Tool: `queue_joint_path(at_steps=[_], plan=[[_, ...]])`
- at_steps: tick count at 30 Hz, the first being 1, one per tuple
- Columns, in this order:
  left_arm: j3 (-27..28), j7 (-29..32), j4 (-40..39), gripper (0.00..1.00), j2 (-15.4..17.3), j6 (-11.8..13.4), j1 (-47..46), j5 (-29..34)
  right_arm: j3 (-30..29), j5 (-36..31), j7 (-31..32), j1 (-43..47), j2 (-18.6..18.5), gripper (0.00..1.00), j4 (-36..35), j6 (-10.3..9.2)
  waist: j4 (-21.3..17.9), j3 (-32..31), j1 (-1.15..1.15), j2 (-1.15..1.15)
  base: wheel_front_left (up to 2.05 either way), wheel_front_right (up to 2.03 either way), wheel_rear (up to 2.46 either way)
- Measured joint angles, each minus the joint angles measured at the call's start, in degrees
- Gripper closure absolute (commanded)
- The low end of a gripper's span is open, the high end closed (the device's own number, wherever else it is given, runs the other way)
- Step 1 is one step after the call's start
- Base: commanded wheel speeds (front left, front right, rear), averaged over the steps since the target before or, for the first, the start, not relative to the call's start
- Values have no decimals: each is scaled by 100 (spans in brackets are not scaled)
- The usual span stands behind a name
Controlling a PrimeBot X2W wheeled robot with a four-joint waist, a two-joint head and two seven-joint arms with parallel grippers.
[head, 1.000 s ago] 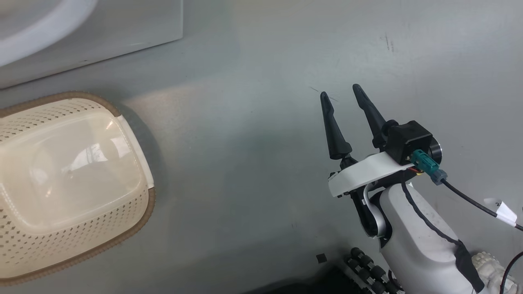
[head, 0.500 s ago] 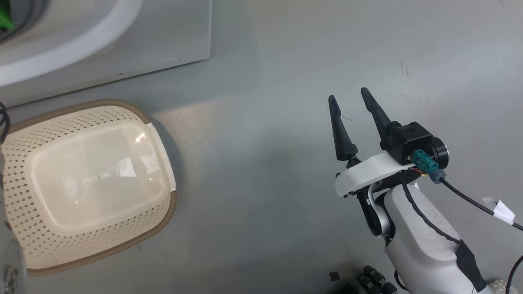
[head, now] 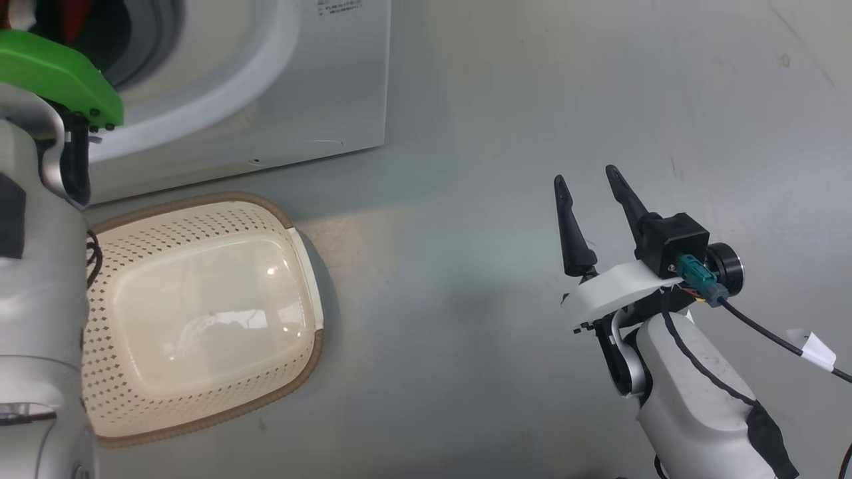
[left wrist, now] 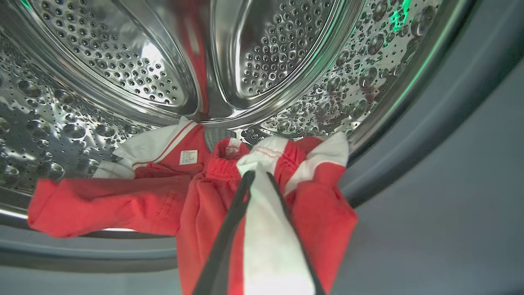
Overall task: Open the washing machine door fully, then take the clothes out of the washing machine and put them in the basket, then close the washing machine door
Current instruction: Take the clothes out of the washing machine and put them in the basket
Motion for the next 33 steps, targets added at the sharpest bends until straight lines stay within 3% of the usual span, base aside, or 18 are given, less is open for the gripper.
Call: queue_joint_path(at_steps=[18,33], plan=[[-256,-375,219,100,-441,-10,1165,-212,-245,-140,0,371,-10,0,303,5,483,-1000,0,0,0,0,0],[-595,-467,209,100,-608,-35,2471,-364,-300,-135,0,612,-9,0,409,107,744,-1626,0,0,0,0,0]])
